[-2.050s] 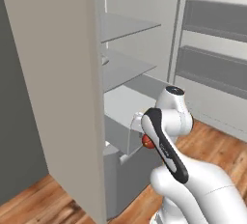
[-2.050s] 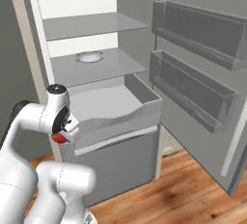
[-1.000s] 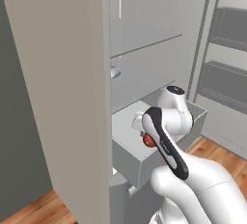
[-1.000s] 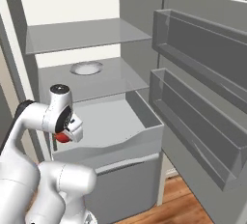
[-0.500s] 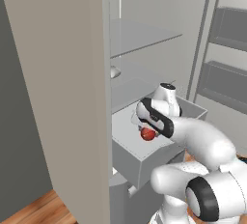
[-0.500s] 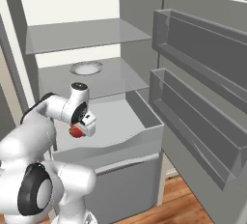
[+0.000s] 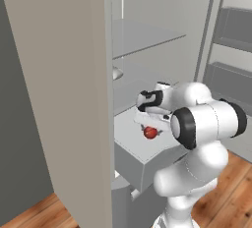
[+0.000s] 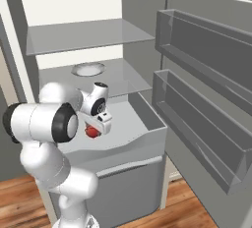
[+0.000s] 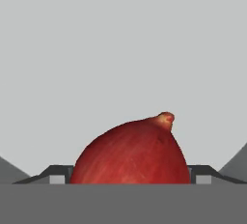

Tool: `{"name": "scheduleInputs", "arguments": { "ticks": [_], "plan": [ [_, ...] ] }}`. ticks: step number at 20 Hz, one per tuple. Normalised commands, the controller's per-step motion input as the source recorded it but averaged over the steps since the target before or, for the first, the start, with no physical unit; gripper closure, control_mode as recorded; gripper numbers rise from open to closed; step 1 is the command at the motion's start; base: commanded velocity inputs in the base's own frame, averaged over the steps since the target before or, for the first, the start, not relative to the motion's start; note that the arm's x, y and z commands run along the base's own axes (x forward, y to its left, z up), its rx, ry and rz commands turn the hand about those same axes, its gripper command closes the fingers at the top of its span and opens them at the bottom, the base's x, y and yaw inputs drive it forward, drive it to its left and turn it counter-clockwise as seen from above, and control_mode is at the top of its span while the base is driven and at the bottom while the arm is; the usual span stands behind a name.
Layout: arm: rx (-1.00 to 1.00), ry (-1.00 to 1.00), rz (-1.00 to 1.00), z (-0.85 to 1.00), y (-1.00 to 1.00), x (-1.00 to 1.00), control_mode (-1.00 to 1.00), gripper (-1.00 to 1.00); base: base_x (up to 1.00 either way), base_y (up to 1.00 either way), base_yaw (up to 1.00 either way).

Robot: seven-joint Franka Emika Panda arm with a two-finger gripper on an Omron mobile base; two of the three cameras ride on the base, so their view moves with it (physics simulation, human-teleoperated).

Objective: Place the onion and lemon inside the fridge drawer. Close the drawer after placing the vegetables.

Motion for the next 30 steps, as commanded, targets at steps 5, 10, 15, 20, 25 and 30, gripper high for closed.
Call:
{"name": "scheduleInputs", "arguments": {
  "ticks": [5, 10, 15, 20, 25, 30],
  "plan": [
    [0.0, 0.0, 0.0, -0.6, -0.25, 0.2, -1.0, 1.0, 0.0, 0.0, 0.0],
    [0.04, -0.06, 0.02, -0.55, -0.32, 0.0, -1.0, 1.0, 0.0, 0.0, 0.0],
    [0.0, 0.0, 0.01, -0.46, -0.11, 0.04, -1.0, 1.0, 0.0, 0.0, 0.0],
    [0.0, 0.0, 0.01, -0.42, -0.06, 0.02, -1.0, 1.0, 0.0, 0.0, 0.0],
    [0.0, 0.0, 0.03, -0.36, -0.18, 0.0, -1.0, 1.0, 0.0, 0.0, 0.0],
    [0.0, 0.03, 0.01, -0.36, -0.45, -0.25, -1.0, 1.0, 0.0, 0.0, 0.0]
  ]
}}
